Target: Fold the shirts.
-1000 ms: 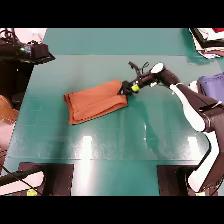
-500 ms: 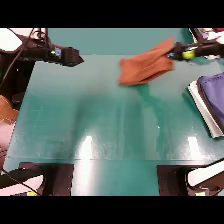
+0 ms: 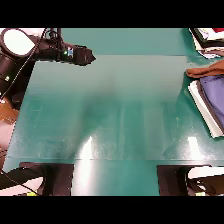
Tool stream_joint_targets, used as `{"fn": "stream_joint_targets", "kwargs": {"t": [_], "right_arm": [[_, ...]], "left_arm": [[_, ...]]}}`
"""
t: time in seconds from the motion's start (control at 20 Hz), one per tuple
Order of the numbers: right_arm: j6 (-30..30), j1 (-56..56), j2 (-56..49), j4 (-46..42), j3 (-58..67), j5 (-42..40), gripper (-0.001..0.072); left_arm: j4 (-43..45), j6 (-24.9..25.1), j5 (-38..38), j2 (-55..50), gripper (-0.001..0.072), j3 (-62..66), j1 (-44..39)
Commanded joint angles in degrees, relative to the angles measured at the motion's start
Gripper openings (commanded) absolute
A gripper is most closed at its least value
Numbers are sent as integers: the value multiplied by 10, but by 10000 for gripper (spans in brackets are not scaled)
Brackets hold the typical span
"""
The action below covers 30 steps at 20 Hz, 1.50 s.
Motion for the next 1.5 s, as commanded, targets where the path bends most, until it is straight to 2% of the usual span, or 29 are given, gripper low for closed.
{"fn": "stream_joint_targets", "kwargs": {"t": [0.0,0.25,0.45,0.6,0.75,1.0,1.15,1.25,1.35,1.45], "right_arm": [[0,-33,17,11,1,-9,13],[-1,-47,90,11,0,-59,13],[0,-94,129,-14,0,-2,13],[17,-131,134,-91,-1,66,13],[25,-160,146,-169,-63,105,14],[25,-202,193,-291,-228,108,14],[25,-230,204,-325,-284,110,30],[25,-247,204,-325,-301,116,192],[30,-259,204,-322,-306,116,604],[36,-262,204,-293,-284,116,598]], "left_arm": [[-1,0,7,0,26,0,-2],[-1,0,5,0,26,0,-2],[0,1,1,0,26,0,-2],[0,1,-1,0,26,0,-2],[0,1,-4,0,26,0,-2],[0,1,-5,0,26,0,-2],[0,1,-5,0,26,0,-2],[0,1,-5,0,26,0,-2],[0,1,-5,0,26,0,-2],[0,1,-5,0,26,0,-2]]}}
